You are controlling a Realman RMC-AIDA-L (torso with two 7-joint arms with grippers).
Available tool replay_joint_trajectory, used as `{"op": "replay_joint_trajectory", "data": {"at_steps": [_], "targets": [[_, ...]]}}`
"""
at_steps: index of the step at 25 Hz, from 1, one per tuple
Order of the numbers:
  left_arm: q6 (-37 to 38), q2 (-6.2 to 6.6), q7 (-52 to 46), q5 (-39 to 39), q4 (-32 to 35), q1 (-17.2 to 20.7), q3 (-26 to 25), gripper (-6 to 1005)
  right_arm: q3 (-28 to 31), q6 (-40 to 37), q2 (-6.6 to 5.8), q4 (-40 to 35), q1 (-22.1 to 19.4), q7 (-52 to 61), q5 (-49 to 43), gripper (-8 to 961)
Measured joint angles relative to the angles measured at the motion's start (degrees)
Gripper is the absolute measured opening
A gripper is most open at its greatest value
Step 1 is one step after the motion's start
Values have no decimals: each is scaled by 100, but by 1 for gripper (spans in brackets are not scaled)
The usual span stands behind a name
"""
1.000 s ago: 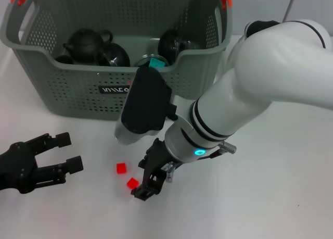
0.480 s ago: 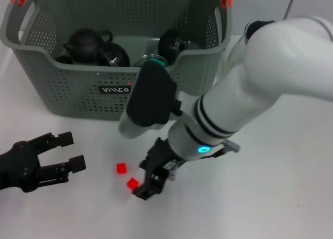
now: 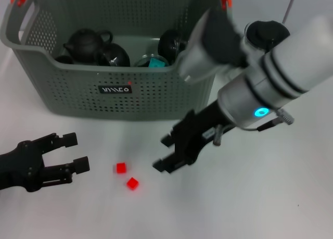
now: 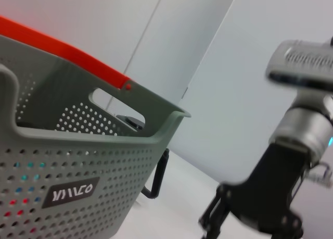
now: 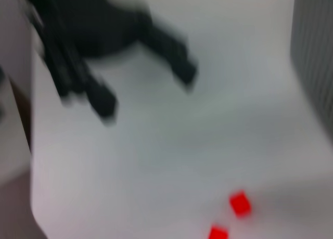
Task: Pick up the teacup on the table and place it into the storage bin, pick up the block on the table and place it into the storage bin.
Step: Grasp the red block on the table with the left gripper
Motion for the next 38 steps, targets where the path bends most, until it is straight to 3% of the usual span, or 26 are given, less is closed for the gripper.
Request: {"op": "replay_joint_trajectory", "data": {"at_steps": [4,13,18,21,29,34,38], "targets": [[-6,-1,-2,50,0,-71,-1,936,716,-141,-11,81,-465,-1030,643,640],[-6,30,-202,308,-19,-267,39,936,2402,-747,-43,1441,-1086,-3950,967,643],[229,31,-945,778,-570,-498,125,936,3514,-1051,-99,1994,-1266,-4768,956,647],[415,-105,-1510,882,-1351,-606,467,936,3891,-1078,-140,2187,-1358,-4966,960,645],[402,-669,-2788,1608,-4158,-853,2266,936,4194,-1117,-127,2349,-1402,-5150,967,642],[143,-868,-2914,2540,-4470,-1323,2943,936,4200,-1089,-109,2353,-1428,-5154,952,640],[-539,-901,-3079,3070,-4224,-1527,3602,934,4222,-1057,-107,2353,-1452,-5156,972,640]]}}
